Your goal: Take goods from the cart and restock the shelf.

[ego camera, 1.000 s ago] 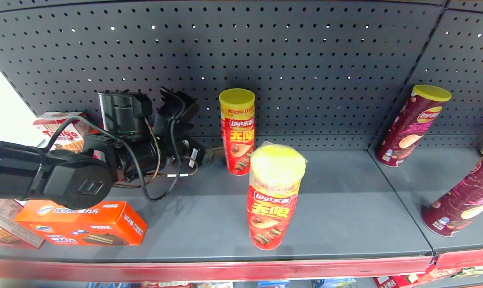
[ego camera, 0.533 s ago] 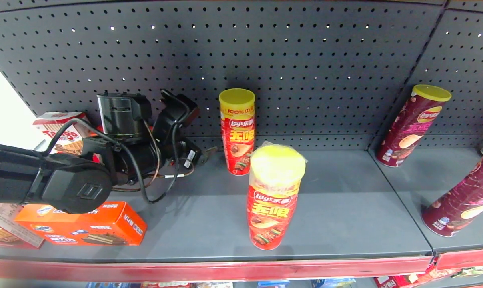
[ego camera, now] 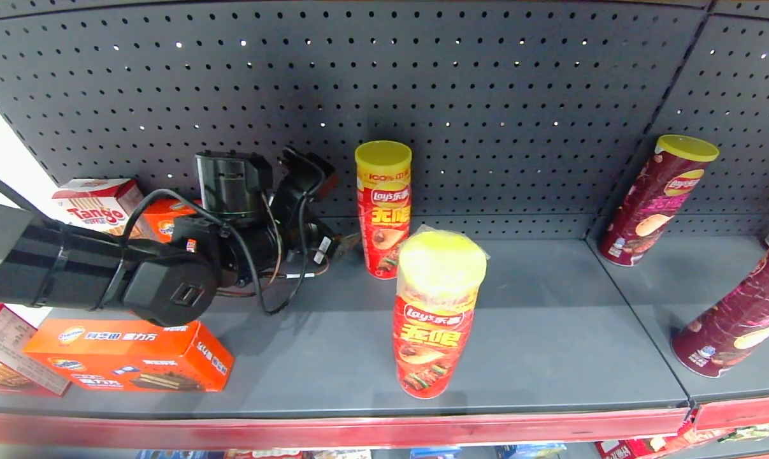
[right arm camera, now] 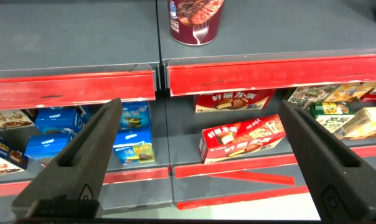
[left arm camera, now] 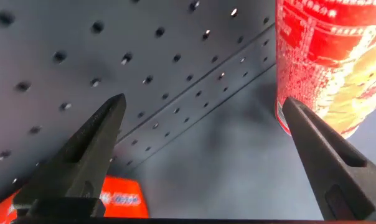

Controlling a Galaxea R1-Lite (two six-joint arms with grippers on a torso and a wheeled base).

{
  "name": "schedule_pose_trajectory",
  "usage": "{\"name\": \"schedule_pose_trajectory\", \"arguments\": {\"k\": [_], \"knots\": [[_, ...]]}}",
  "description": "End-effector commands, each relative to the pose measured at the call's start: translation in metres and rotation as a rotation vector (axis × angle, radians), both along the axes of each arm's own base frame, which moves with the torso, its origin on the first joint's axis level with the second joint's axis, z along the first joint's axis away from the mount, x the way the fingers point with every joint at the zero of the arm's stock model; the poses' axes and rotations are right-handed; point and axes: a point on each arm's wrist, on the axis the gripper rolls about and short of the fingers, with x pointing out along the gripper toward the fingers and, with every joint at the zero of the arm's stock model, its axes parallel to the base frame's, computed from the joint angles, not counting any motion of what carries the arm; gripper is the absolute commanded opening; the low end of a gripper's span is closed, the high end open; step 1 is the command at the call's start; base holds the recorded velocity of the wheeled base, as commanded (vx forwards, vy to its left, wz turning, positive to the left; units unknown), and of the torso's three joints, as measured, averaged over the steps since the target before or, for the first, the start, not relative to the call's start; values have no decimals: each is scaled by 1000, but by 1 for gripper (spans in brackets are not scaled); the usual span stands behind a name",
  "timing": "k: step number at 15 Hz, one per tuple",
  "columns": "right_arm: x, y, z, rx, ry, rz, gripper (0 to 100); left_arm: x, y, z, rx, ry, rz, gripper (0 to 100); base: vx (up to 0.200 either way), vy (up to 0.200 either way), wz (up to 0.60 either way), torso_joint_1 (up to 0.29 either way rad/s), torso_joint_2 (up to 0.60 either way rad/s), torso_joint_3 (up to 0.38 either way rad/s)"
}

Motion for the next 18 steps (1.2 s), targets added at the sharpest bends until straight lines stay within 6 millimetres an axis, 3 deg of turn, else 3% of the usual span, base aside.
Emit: {"name": "schedule_pose_trajectory", "arguments": {"k": [1, 18], "knots": [[0, 0, 0, -1, 2, 0, 100, 2, -6, -4, 3, 7, -12, 100, 0, 0, 0, 0, 0, 0], [0, 0, 0, -1, 2, 0, 100, 7, -20, -7, 2, 3, -36, 100, 0, 0, 0, 0, 0, 0]]}}
